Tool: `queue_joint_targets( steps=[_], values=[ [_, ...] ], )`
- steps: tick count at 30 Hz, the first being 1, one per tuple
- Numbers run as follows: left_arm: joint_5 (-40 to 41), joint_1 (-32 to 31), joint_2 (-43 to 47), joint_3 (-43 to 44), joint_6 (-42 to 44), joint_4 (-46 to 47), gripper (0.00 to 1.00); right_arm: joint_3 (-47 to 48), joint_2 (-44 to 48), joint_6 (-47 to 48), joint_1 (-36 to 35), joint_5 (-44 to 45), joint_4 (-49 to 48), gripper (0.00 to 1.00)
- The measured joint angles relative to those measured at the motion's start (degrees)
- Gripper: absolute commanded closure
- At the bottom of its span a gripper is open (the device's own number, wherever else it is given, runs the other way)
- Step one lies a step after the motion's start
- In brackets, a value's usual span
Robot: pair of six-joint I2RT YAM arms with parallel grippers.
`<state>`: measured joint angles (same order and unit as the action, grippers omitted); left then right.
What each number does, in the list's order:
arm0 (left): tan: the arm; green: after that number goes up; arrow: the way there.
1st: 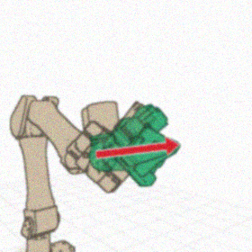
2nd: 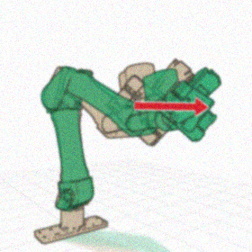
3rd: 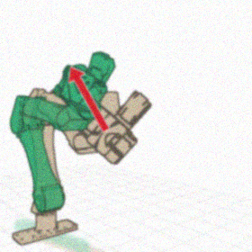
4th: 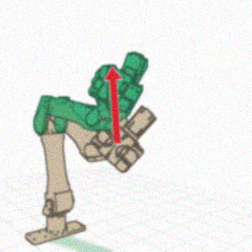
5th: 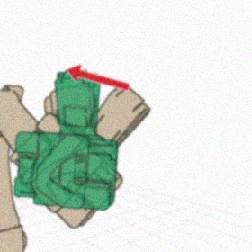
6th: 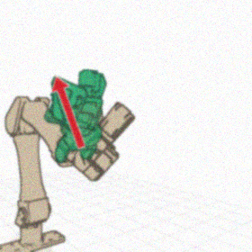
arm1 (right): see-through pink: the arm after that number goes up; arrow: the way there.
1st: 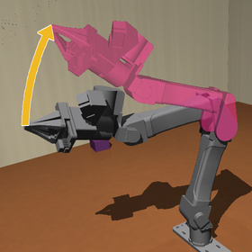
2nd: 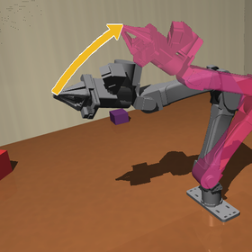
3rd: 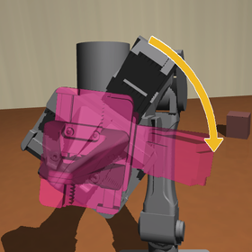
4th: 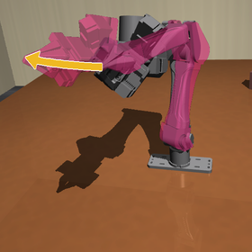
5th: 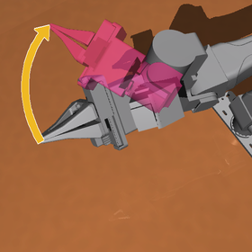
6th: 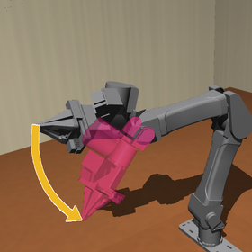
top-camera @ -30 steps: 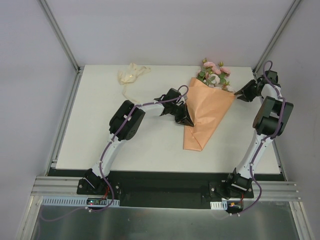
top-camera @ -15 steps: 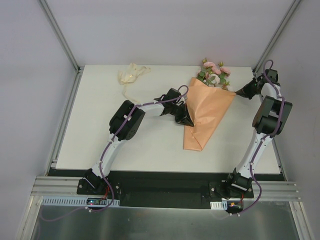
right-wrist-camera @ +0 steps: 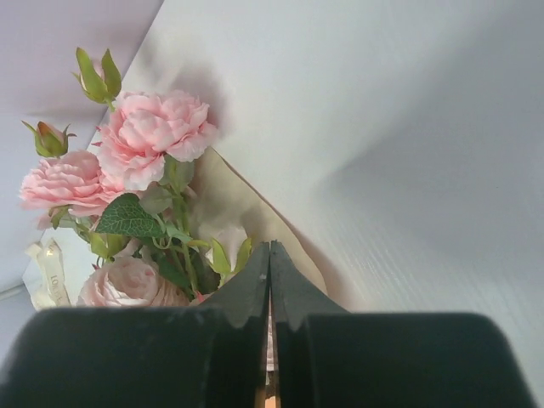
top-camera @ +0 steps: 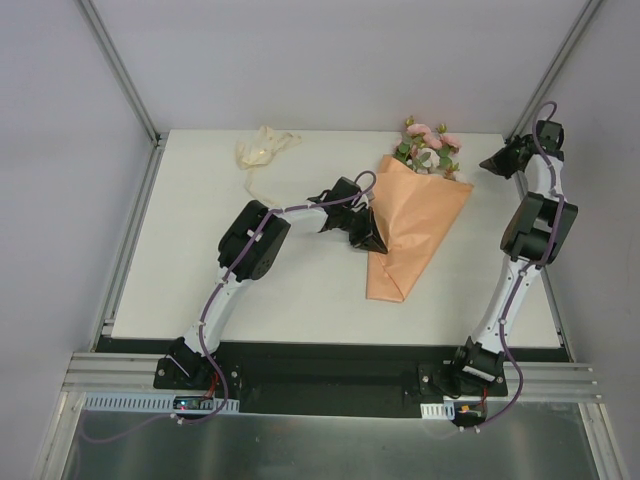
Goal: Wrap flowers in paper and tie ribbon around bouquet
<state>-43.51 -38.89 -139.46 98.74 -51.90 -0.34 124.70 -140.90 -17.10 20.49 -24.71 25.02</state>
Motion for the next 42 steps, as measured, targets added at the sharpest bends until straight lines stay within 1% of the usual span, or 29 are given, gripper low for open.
queue_joint_targets(
  steps=[3,4,6,7,9,10,14,17,20,21,23,26,27,29,30,33,37,42],
  values=[
    [-0.02,0.00,0.00,-0.17,-0.02,0.11,1.00,1.70,-0.24,-0.02,0.00,0.50,1.77,0.86],
    [-0.02,0.00,0.00,-0.17,-0.02,0.09,1.00,1.01,0.35,-0.02,0.02,1.09,2.08,0.80],
    [0.00,0.00,0.00,-0.22,-0.04,0.13,1.00,-3.34,2.91,-0.20,0.02,2.12,2.80,0.74],
    [0.00,0.00,0.00,-0.26,-0.04,0.17,1.00,-6.36,4.87,-0.24,0.07,2.67,3.67,0.67],
    [0.00,0.00,0.00,-0.28,-0.07,0.24,1.00,-12.35,9.20,-0.20,0.11,3.30,5.53,0.61],
    [0.02,0.00,0.00,-0.35,-0.07,0.33,1.00,-14.73,11.30,0.00,0.11,3.23,6.56,0.56],
    [0.04,0.00,0.00,-0.92,-0.11,1.11,1.00,-22.93,20.48,1.14,0.00,3.37,8.76,0.48],
    [0.04,0.00,0.00,-1.01,-0.09,1.31,1.00,-32.52,30.77,2.34,-1.03,3.80,8.81,0.44],
    [0.04,0.02,0.02,-1.16,-0.07,1.46,1.00,-41.33,41.22,4.22,-5.01,4.79,8.44,0.46],
    [0.04,0.02,0.02,-1.20,-0.04,1.53,1.00,-43.98,44.35,4.87,-7.32,5.07,8.15,0.50],
    [0.04,0.02,0.04,-1.27,-0.04,1.62,1.00,-48.85,49.13,6.19,-12.31,5.11,7.63,0.52],
    [0.02,0.02,0.04,-1.29,-0.02,1.64,1.00,-56.89,54.05,7.87,-21.79,4.35,5.62,0.62],
    [0.02,0.02,0.04,-1.29,-0.02,1.66,1.00,-59.76,55.01,8.26,-24.41,3.28,5.07,0.70],
    [0.00,0.02,0.04,-1.29,-0.02,1.66,1.00,-65.88,56.39,8.57,-27.36,1.20,3.23,0.76],
    [0.00,0.02,0.04,-1.29,-0.02,1.66,1.00,-68.65,56.76,8.55,-27.74,0.37,2.78,0.81],
    [-0.11,0.02,0.04,-1.27,-0.02,1.66,1.00,-74.75,56.81,8.37,-27.08,-0.46,1.03,0.88],
    [-0.20,0.04,0.04,-1.27,-0.02,1.66,1.00,-77.50,55.89,8.33,-26.69,-1.09,-1.31,0.91],
    [-0.59,0.37,0.04,-1.33,-0.02,1.60,1.00,-77.92,52.61,8.35,-26.69,-1.07,-5.03,0.91]
  ],
)
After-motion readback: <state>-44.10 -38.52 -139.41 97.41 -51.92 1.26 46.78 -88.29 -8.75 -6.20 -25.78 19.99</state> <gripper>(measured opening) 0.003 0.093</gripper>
